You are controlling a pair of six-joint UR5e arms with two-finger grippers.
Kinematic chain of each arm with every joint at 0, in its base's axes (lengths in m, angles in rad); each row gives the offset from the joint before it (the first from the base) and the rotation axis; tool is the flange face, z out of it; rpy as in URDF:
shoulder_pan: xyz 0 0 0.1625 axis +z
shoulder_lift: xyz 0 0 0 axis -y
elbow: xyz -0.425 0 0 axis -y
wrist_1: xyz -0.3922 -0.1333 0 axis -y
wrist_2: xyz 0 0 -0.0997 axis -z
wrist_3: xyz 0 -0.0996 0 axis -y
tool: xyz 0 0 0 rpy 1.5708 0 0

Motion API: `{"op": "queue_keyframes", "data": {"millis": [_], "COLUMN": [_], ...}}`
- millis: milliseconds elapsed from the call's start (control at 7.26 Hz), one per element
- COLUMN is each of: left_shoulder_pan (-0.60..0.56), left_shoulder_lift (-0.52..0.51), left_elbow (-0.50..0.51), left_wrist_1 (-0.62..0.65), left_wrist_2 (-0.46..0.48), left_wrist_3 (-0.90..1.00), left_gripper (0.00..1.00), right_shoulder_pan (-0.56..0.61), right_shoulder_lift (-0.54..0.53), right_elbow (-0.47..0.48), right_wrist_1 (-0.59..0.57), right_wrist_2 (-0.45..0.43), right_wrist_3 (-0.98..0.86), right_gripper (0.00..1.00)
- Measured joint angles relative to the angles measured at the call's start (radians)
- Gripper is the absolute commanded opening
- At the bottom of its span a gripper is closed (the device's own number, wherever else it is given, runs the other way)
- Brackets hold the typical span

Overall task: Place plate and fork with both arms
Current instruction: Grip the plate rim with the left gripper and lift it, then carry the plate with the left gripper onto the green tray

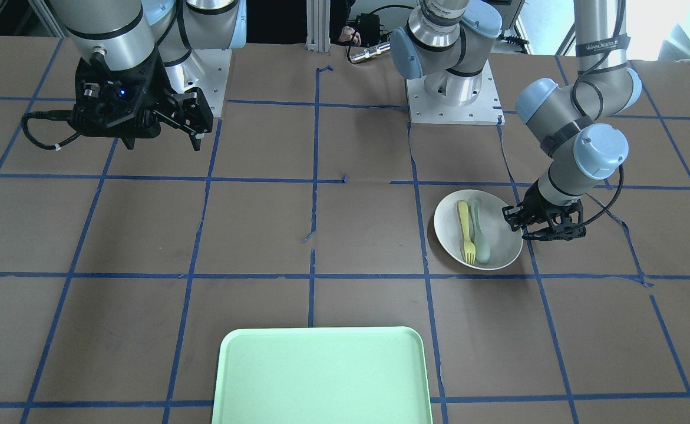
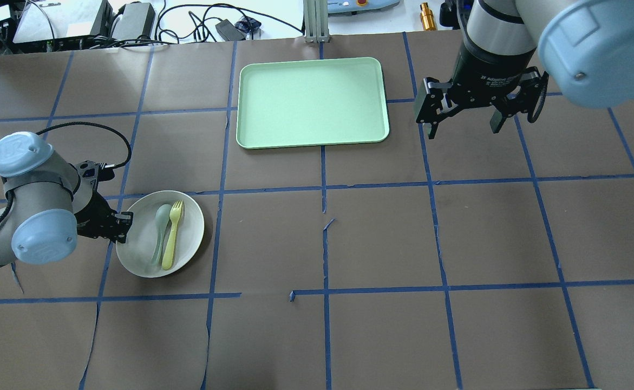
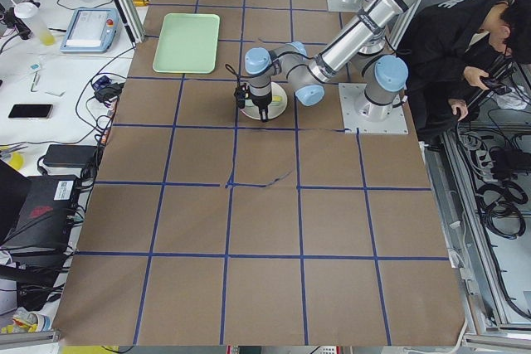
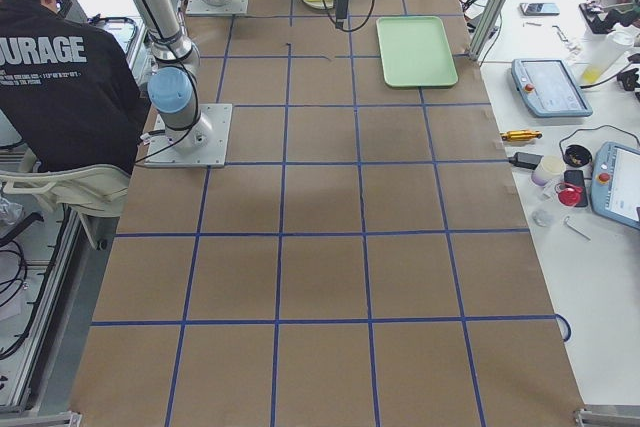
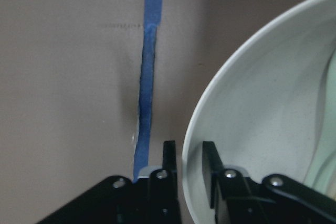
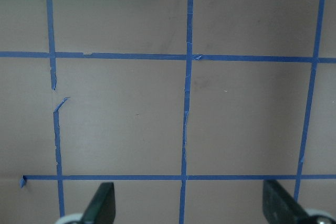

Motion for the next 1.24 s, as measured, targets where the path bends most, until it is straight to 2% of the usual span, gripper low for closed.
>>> {"op": "queue_keyframes", "data": {"millis": [275, 551, 826, 964, 1239], "left_shoulder_pan": [-0.005, -0.024, -0.09, -0.142, -0.254], "left_shoulder_lift": [-0.002, -0.016, -0.054, -0.1, -0.244], "left_elbow": [0.064, 0.181, 0.272, 0.351, 0.57], "left_wrist_1": [-0.053, -0.174, -0.203, -0.217, -0.261], "left_wrist_2": [-0.043, -0.202, -0.351, -0.399, -0.44], "left_wrist_3": [-0.012, -0.102, -0.22, -0.27, -0.325], "left_gripper": [0.0, 0.0, 0.0, 0.0, 0.0], "right_shoulder_pan": [0.0, 0.0, 0.0, 0.0, 0.0], "right_shoulder_lift": [0.0, 0.0, 0.0, 0.0, 0.0], "right_elbow": [0.0, 0.0, 0.0, 0.0, 0.0], "right_wrist_1": [0.0, 0.0, 0.0, 0.0, 0.0], "right_wrist_2": [0.0, 0.0, 0.0, 0.0, 0.0], "right_wrist_3": [0.0, 0.0, 0.0, 0.0, 0.0], "right_gripper": [1.0, 1.0, 1.0, 1.0, 1.0]}}
